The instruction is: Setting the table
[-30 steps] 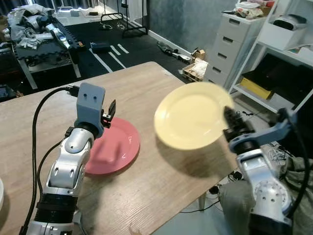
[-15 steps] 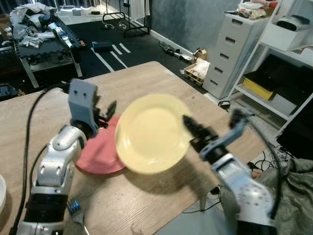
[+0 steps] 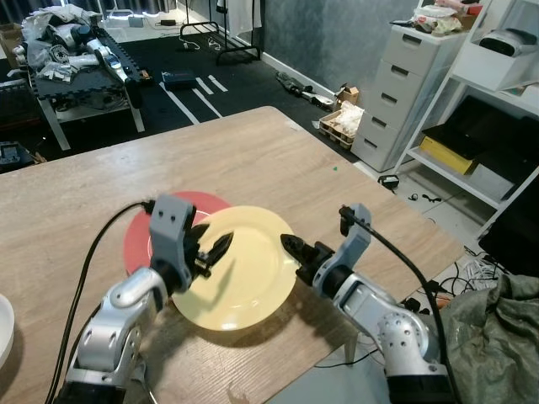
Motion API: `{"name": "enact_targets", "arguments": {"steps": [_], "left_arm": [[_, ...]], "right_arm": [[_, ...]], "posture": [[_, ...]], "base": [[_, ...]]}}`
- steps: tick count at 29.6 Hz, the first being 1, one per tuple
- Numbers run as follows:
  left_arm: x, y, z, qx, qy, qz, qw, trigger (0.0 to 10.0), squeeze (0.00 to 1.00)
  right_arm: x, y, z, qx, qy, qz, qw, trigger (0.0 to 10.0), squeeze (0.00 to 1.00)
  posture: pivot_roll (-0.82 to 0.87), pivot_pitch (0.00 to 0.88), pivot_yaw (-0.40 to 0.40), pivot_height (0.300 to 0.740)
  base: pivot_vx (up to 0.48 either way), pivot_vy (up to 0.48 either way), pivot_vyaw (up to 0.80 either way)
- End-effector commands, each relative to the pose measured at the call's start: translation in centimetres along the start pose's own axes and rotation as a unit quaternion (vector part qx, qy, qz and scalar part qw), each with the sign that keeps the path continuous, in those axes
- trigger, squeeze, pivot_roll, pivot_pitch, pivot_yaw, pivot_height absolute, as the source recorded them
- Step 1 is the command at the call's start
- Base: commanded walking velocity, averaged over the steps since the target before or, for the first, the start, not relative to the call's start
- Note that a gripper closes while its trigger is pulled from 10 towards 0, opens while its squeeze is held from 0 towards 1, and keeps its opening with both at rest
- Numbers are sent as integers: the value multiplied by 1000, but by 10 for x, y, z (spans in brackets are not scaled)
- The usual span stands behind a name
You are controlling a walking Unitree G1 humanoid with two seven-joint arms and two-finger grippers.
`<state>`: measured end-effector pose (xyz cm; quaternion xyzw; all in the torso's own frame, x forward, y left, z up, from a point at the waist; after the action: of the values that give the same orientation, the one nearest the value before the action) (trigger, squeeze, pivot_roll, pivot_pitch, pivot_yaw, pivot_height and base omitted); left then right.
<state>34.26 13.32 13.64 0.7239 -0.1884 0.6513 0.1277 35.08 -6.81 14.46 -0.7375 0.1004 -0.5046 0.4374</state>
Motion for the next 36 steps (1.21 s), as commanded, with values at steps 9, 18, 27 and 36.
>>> {"name": "enact_targets", "arguments": {"steps": [9, 18, 27, 36], "left_arm": [[-50, -30, -16, 81, -101, 3, 992, 10000, 0], [-69, -36, -17, 95, -150, 24, 984, 10000, 0], [-66, -34, -11, 94, -147, 30, 984, 10000, 0], [-66, -33, -11, 95, -146, 29, 984, 10000, 0]], "right_arm": [[-12, -9, -13, 72, -96, -28, 992, 10000, 0], [-26, -23, -27, 131, -168, -53, 976, 10000, 0], [-59, -22, -29, 130, -237, -68, 960, 10000, 0], [-68, -17, -9, 94, -212, -30, 972, 10000, 1000]], "posture": [[-30, 0, 14, 740], [-34, 0, 12, 740], [-35, 0, 12, 740], [-25, 0, 14, 740]], "base": [[0, 0, 0], [0, 0, 0], [0, 0, 0], [0, 0, 0]]}}
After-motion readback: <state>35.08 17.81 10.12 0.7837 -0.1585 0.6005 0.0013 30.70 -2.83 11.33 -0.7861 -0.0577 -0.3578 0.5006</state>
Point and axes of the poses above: a point about 5 cm out from each wrist's last joint towards the gripper, its own z axis pointing out of the wrist towards the gripper, its own x axis along the axis of the wrist's last joint, y = z × x, the point moved 5 cm from there along z, pointing out of the wrist towards the gripper, and after that the axes turned 6 degrees about z, right-handed, at the moved point
